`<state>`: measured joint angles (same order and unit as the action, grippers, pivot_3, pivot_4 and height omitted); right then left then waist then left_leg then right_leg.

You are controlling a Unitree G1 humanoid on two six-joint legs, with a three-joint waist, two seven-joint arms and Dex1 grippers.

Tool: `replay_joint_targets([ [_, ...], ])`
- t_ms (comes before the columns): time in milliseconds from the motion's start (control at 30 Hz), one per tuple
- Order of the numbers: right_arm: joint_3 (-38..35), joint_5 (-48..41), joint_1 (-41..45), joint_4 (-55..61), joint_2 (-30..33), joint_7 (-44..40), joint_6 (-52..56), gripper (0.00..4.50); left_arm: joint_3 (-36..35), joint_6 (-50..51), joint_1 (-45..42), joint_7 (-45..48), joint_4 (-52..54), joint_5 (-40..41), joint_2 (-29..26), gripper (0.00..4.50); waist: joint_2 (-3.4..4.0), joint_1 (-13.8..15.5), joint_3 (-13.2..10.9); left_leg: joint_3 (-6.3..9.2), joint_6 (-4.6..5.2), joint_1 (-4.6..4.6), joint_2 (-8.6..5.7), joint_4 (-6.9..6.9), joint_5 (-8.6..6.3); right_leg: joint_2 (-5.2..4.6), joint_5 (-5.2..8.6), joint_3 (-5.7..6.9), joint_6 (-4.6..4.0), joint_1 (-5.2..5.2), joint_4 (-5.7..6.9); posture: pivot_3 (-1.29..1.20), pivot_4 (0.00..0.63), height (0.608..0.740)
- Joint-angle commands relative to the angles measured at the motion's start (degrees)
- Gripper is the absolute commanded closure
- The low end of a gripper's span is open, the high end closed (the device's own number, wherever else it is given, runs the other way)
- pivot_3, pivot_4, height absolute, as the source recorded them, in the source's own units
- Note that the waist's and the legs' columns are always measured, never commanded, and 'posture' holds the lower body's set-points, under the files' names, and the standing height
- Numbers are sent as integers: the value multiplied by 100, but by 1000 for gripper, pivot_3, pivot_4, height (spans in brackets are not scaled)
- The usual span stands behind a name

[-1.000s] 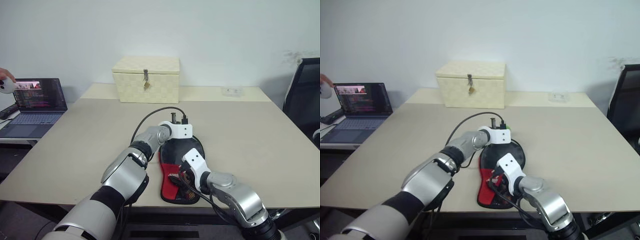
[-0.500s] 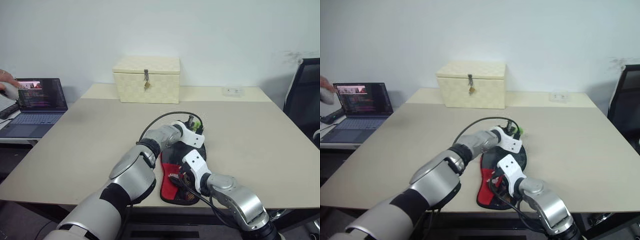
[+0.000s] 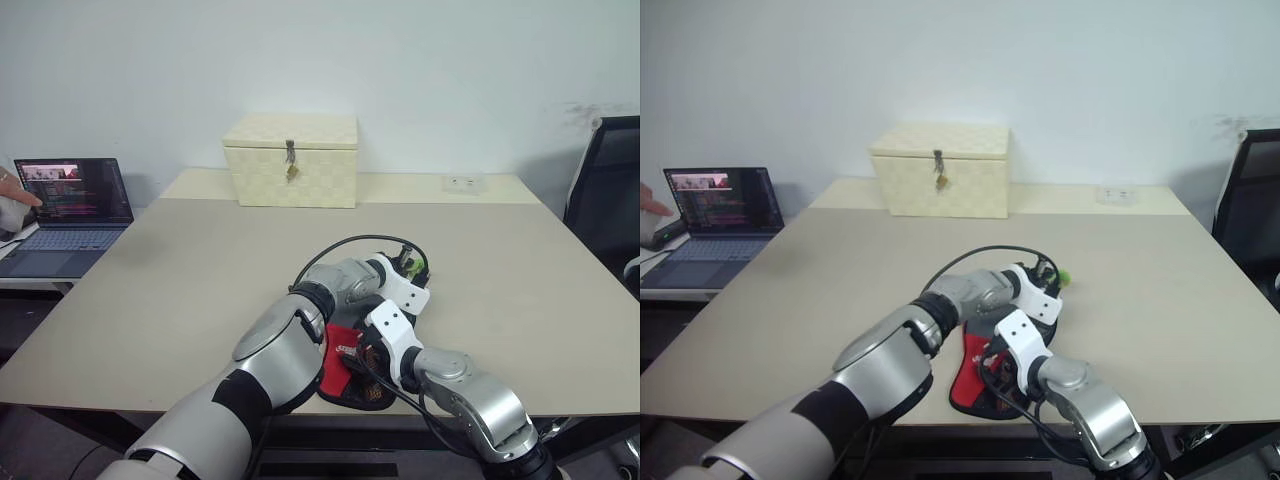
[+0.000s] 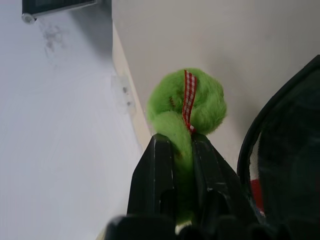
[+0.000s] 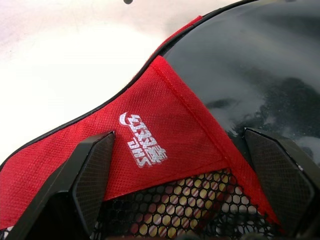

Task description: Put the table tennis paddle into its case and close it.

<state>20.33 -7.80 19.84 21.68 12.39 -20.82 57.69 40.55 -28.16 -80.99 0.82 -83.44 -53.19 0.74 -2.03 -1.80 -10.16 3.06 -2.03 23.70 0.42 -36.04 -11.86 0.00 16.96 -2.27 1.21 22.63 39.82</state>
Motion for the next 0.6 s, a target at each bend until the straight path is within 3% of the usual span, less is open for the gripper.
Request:
replay_joint_targets([
  [33,420,-194,-342,-653,-56,-162,639,0,-256,-208,-142,207,330,331,95,3201,-1,-1,7,0,0,0,0,0,0,0,0,0,0,0,0,0,150,740],
  [167,362,-188,-193,-818,-145,-181,568,0,-603,-221,21,746,331,726,-69,1744,-1,-28,20,-3,1,-13,0,1,0,1,0,-3,0,-12,-3,0,150,740],
  [300,241,-195,44,-1058,-275,-214,466,0,-1202,-398,130,1359,397,1357,-338,1744,-2,-124,21,-18,0,-76,3,13,-2,10,1,-13,-1,-64,-11,0,150,740],
  [600,-215,-421,562,-994,-376,-438,441,0,-3028,-744,221,2718,773,3377,-941,1744,-1,-188,21,-19,-1,-87,21,6,0,39,1,-20,-2,-66,5,0,150,740],
])
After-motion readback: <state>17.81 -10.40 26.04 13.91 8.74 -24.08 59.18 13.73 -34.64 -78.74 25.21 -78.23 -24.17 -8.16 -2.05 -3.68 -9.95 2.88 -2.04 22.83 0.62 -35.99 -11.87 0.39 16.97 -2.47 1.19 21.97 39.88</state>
